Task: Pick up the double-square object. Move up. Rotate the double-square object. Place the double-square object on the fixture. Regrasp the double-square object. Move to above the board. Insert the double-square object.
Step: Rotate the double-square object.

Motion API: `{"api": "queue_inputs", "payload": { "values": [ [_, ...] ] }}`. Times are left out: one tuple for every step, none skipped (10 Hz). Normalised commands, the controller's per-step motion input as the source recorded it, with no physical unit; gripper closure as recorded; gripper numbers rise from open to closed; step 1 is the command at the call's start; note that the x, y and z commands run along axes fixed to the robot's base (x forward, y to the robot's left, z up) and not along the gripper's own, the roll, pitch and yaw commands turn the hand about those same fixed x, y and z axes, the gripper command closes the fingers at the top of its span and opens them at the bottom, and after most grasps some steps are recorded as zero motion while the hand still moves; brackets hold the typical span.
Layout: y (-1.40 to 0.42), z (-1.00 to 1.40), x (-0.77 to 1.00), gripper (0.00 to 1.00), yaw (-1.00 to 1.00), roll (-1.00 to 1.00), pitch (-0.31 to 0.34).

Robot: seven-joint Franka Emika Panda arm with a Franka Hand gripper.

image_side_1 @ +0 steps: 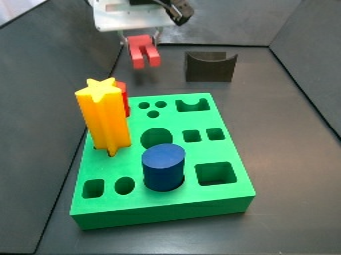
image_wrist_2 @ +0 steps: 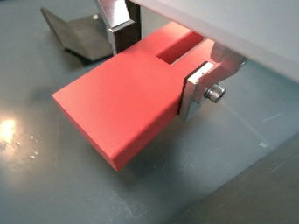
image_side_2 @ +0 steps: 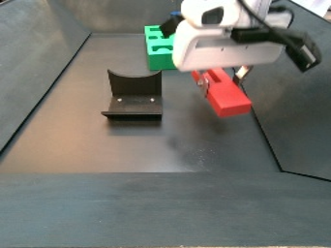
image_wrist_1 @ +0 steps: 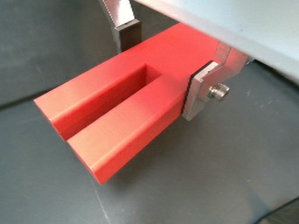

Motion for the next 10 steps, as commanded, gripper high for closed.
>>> {"api": "queue_inputs", "payload": {
  "values": [
    [0.5,0.83,0.47,1.0,0.0,0.0,0.0],
    [0.48,0.74,0.45,1.0,0.0,0.0,0.017],
    [0.32,0.59,0.32,1.0,-0.01,-0.02,0.09],
    [0.15,0.39,0.15,1.0,-0.01,-0.02,0.086],
    [0.1,0.25,0.07,1.0,-0.02,0.0,0.064],
    [0.0,0.0,0.0,1.0,-1.0,0.0,0.0],
    [-0.02,-0.06,0.0,1.0,-1.0,0.0,0.0],
    [0.0,-0.05,0.01,1.0,-1.0,0.0,-0.001],
    [0.0,-0.04,0.01,1.0,-1.0,0.0,-0.001],
    [0.01,-0.04,0.01,1.0,-1.0,0.0,-0.001]
  ]
}}
